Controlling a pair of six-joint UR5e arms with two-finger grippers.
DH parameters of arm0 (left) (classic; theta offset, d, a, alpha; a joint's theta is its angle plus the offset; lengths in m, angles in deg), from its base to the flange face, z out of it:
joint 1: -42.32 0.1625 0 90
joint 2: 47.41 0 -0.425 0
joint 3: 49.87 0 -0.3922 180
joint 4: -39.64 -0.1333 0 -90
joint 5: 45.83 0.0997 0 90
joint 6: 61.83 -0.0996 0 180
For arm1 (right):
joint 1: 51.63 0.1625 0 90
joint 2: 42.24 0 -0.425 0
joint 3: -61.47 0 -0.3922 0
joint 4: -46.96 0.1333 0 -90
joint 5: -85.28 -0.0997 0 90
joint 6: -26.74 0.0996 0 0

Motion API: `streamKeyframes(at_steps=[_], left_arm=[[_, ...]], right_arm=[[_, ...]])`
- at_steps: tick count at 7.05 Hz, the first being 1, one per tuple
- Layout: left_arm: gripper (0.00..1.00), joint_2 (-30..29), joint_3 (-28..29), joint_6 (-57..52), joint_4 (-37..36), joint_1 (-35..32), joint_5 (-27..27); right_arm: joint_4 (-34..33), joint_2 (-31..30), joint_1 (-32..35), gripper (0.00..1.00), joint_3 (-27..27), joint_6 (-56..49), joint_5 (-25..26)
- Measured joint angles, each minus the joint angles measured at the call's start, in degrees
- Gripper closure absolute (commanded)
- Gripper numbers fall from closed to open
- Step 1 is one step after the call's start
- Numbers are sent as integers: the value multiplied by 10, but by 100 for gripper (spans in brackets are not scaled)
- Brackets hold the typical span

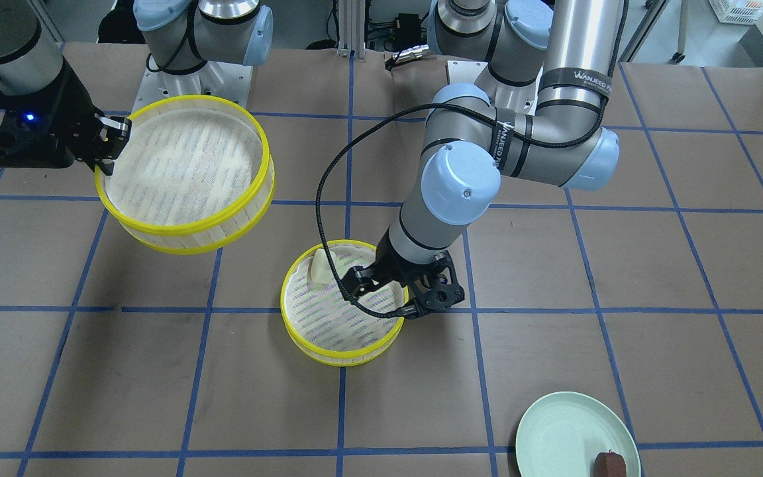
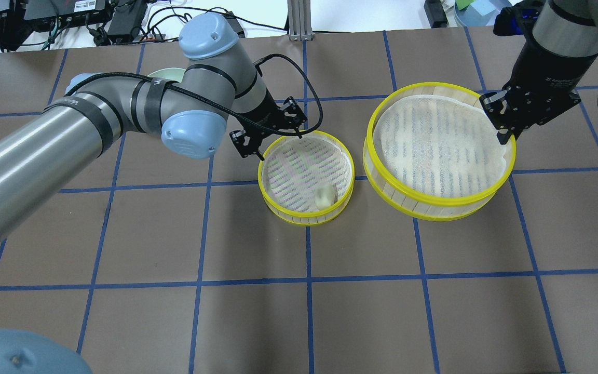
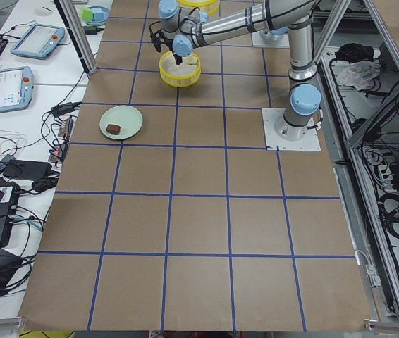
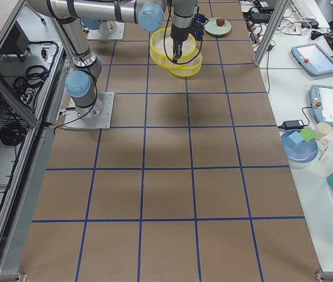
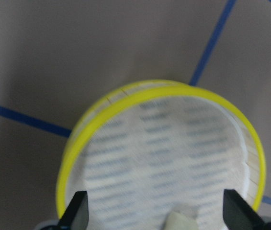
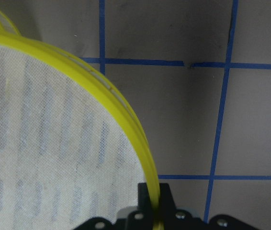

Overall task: Place buns in different layers of steamer
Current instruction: 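Lower the white bun into the lower tier and open the left gripper, then restack the upper tier with the right gripper while the left gripper returns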

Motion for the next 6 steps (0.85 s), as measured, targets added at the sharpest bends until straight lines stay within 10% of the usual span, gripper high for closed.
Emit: streamKeyframes(at_steps=[6], left_arm=[[0, -7, 6, -442, -43, 197, 71]], right_arm=[[-138, 164, 161, 100, -53, 212, -18]])
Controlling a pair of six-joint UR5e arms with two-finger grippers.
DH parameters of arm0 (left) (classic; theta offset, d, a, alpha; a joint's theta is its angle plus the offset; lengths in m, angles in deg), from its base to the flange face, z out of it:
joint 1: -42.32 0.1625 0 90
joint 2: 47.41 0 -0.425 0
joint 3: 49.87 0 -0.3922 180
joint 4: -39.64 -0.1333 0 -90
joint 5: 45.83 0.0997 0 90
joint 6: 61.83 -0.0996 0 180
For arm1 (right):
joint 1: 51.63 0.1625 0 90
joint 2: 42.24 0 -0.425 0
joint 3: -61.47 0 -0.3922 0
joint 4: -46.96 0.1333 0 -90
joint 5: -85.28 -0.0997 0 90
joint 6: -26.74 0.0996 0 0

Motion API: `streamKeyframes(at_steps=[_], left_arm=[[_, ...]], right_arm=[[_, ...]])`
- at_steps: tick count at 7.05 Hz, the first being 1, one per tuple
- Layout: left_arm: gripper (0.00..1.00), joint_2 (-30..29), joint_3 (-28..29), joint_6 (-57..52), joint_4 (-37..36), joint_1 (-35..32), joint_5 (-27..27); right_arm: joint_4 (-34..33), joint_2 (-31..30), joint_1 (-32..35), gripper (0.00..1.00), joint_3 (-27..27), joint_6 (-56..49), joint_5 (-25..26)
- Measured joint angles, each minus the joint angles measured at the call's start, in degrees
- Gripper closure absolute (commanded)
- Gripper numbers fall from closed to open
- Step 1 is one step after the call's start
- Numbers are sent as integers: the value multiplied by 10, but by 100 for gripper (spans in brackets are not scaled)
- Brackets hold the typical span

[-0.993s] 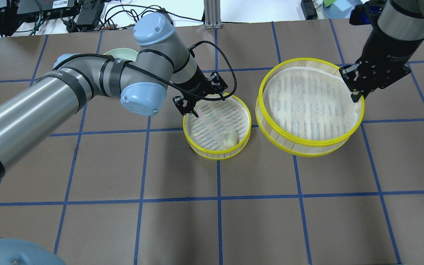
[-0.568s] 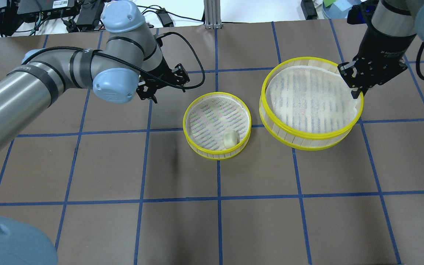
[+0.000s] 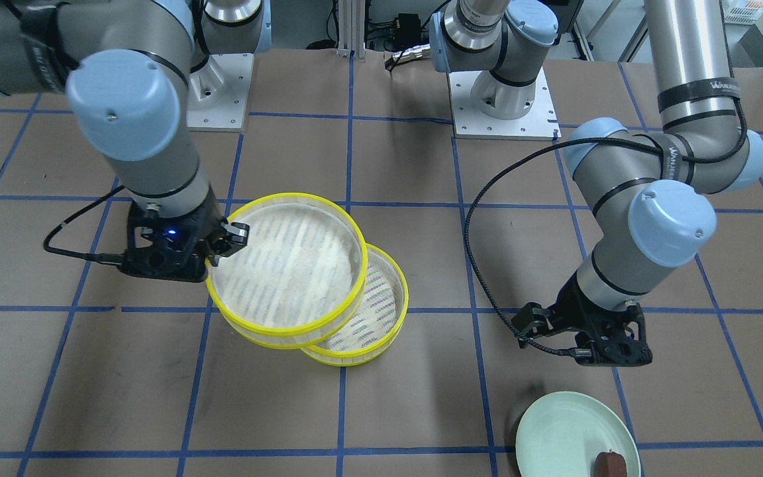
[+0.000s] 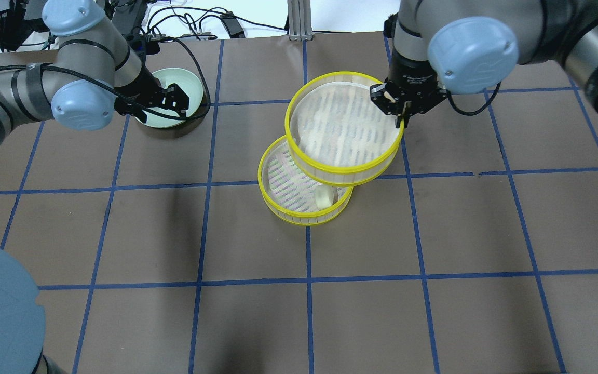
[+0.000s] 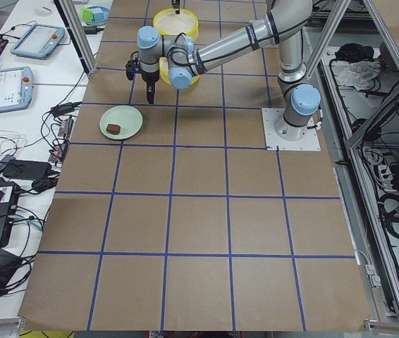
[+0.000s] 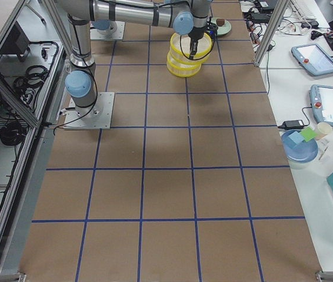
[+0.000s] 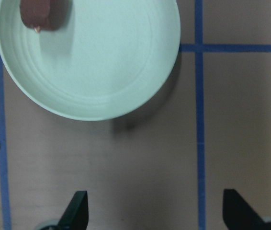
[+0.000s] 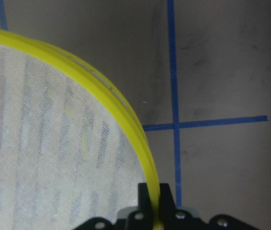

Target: Place buns in different layers of steamer

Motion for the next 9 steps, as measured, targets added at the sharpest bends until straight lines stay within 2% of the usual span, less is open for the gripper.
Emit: streamKeyframes(at_steps=[2, 4, 6, 9], left_arm=[[0, -37, 9, -109, -79, 35, 7], [0, -86, 45, -192, -151, 51, 7], [0, -128, 68, -233, -199, 65, -30], [7, -180, 109, -259, -233, 81, -88]], right_arm=[[-37, 29, 37, 100, 13, 48, 0], [-69, 39, 51, 100, 36, 66, 3], [-88, 45, 53, 100, 49, 65, 3], [-99, 49, 58, 100, 61, 67, 3]])
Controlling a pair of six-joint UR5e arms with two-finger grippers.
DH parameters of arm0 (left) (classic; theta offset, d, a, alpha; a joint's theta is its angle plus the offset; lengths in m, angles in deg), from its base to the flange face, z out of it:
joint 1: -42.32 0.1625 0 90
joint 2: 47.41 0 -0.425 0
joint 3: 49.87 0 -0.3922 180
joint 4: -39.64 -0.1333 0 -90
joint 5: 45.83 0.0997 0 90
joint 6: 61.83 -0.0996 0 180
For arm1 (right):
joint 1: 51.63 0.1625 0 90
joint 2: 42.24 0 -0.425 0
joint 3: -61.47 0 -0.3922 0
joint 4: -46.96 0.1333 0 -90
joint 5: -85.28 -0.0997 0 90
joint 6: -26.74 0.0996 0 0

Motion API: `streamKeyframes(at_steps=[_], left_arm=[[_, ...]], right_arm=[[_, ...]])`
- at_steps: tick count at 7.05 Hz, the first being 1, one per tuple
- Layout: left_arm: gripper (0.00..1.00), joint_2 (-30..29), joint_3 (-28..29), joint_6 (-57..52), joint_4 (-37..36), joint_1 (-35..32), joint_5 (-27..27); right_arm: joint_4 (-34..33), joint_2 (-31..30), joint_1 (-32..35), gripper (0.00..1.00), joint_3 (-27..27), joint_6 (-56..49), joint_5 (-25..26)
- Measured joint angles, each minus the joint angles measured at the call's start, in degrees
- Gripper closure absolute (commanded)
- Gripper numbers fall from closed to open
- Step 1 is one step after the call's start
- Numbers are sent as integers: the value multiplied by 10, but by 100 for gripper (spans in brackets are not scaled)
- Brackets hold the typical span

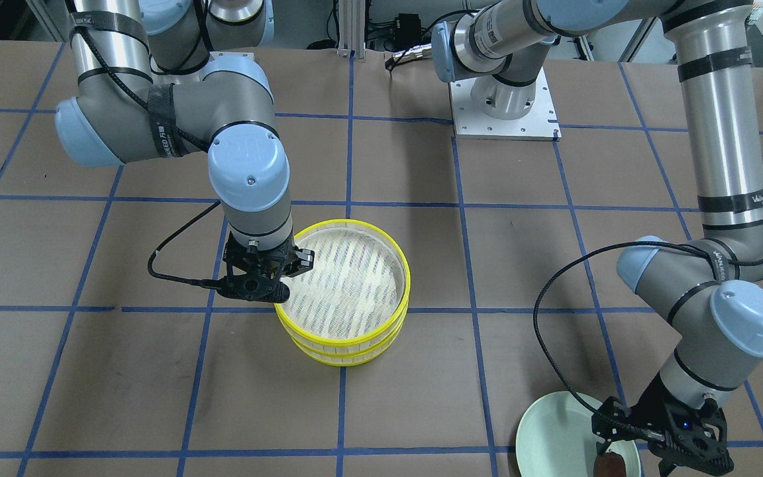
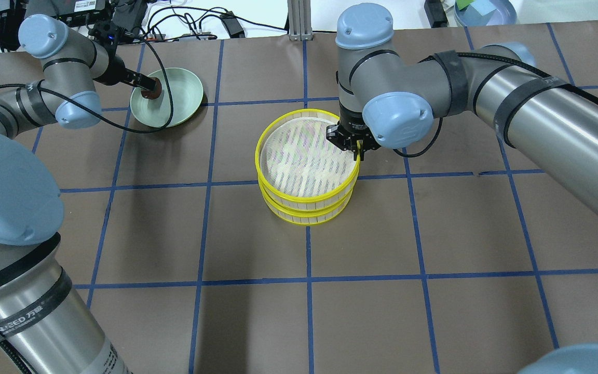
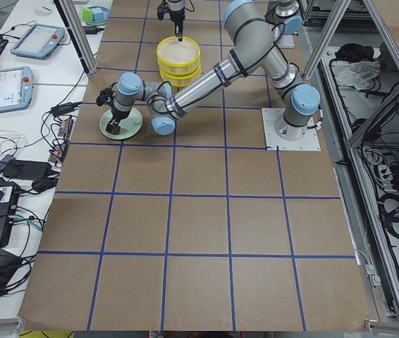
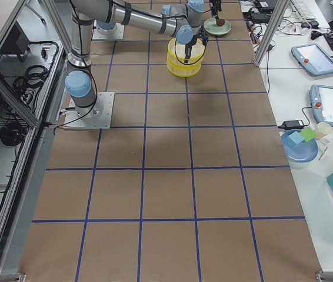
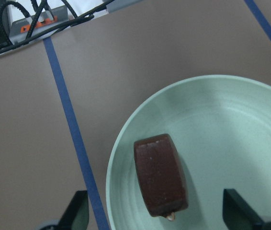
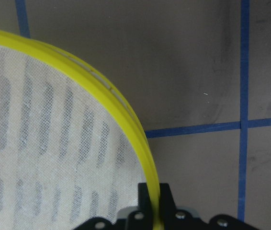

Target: Place buns in different layers of steamer

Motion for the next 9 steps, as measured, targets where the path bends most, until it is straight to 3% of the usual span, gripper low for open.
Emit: streamKeyframes(at_steps=[6, 7, 8, 9], left_arm=[[9, -34, 15, -1, -4, 2, -21], [9, -34, 15, -2, -4, 2, -27], [9, -34, 16, -2, -4, 2, -34], [32, -35, 16, -2, -5, 2, -42]], right_arm=[[-18, 1, 8, 100, 18, 7, -4], [-20, 1, 10, 31, 18, 11, -5], [-21, 0, 11, 0, 18, 12, -4], [-21, -2, 11, 0, 18, 9, -3]])
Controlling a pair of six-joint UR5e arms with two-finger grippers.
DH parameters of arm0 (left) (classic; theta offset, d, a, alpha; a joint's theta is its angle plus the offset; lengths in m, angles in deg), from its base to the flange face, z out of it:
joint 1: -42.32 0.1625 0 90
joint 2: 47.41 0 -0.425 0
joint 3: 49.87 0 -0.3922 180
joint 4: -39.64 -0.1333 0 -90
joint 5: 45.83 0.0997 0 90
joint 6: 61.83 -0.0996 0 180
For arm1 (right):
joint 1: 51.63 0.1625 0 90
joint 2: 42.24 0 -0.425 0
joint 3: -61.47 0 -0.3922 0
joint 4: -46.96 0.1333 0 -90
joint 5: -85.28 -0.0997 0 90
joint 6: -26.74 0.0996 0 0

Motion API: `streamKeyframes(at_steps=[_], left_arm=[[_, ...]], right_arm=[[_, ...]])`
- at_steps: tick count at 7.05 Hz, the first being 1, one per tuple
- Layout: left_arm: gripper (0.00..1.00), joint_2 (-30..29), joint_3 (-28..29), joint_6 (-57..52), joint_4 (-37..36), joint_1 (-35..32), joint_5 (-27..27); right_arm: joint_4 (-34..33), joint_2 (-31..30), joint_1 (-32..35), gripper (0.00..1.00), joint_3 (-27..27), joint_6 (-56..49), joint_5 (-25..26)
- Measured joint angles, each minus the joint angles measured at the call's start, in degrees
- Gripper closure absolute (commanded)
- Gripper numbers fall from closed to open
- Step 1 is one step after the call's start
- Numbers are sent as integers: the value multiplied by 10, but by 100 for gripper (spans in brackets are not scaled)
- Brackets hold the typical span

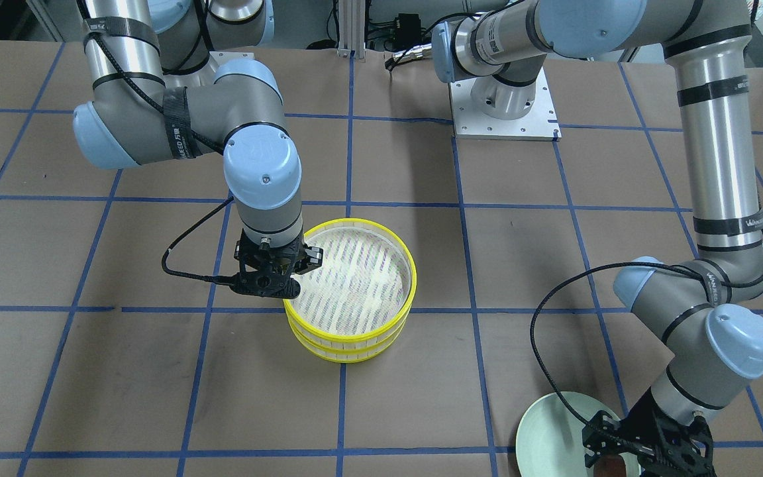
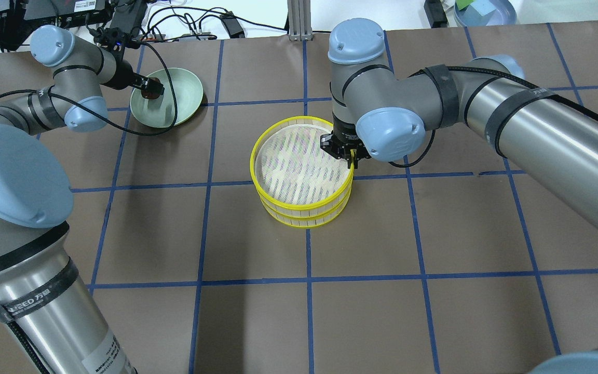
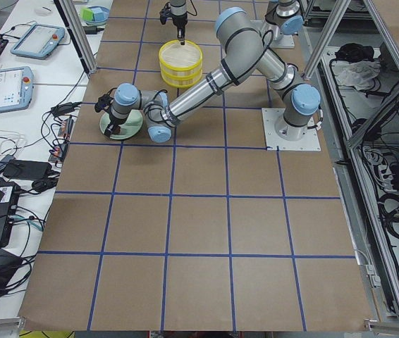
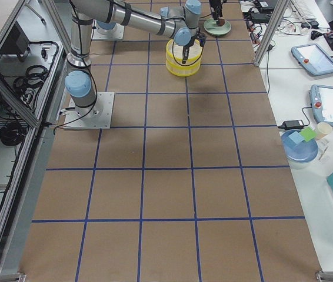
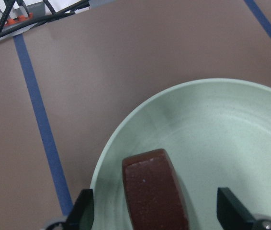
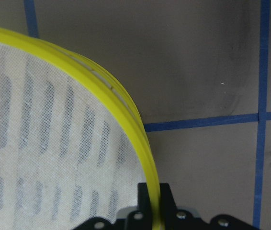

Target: Place buns in different layers of steamer

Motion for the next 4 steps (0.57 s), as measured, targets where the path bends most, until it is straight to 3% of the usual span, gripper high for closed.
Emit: streamKeyframes(at_steps=[1, 2, 4], left_arm=[[82, -1, 0, 0, 0, 0, -8], [100, -2, 0, 0, 0, 0, -12], [100, -3, 0, 1, 1, 0, -12]], right_arm=[[0, -8, 0, 0, -2, -2, -1], [1, -24, 0, 0, -5, -4, -2], [22, -86, -5, 0, -10, -19, -5]])
